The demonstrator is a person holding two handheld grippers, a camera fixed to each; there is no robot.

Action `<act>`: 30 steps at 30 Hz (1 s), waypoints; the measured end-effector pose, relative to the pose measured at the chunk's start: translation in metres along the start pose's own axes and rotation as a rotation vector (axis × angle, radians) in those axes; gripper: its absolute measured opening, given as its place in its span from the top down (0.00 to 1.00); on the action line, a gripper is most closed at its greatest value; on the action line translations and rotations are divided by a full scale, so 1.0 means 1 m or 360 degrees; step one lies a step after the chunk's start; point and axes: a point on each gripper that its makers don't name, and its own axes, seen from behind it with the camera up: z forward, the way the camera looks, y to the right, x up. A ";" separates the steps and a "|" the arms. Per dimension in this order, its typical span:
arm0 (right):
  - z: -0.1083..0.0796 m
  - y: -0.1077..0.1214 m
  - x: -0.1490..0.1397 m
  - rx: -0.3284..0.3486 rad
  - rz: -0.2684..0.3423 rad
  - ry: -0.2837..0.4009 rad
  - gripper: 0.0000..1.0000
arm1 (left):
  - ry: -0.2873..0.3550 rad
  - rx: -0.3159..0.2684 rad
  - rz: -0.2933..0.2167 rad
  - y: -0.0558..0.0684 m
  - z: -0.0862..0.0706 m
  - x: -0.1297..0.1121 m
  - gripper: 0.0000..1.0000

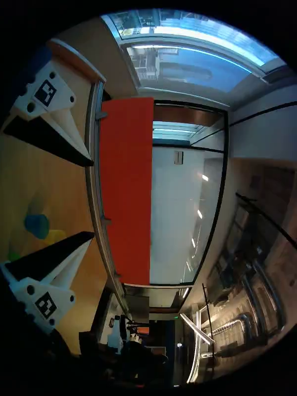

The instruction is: Pour water

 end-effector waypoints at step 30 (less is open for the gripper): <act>0.008 -0.013 -0.003 0.0123 -0.0012 -0.0023 0.00 | -0.0091 -0.0113 0.0101 0.015 0.004 -0.017 0.03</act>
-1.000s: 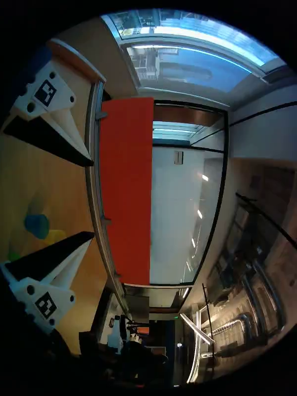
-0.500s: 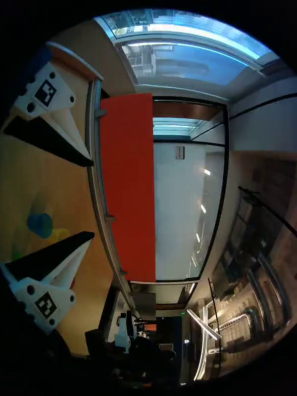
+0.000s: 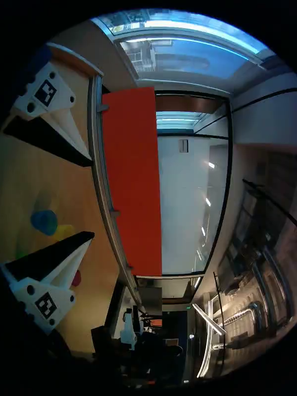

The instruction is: Pour water

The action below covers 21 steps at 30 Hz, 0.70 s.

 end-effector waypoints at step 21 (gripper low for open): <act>0.004 -0.009 -0.002 0.0038 -0.0029 -0.0022 0.00 | -0.0020 -0.0014 0.0020 0.002 0.001 -0.005 0.03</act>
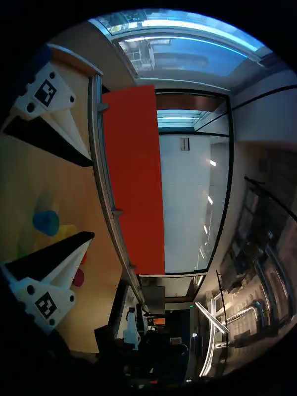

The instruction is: Pour water

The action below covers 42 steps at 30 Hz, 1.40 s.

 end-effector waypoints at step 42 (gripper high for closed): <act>0.001 0.000 0.001 -0.0010 -0.0018 -0.0004 0.00 | -0.0100 -0.0154 0.0036 0.017 0.000 -0.022 0.03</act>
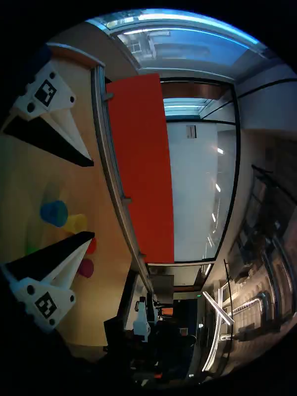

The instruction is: Pour water

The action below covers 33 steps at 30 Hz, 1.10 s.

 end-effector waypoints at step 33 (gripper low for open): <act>0.003 -0.002 -0.002 0.0016 -0.0005 -0.0004 0.00 | -0.0144 -0.0162 0.0066 0.021 0.013 -0.031 0.03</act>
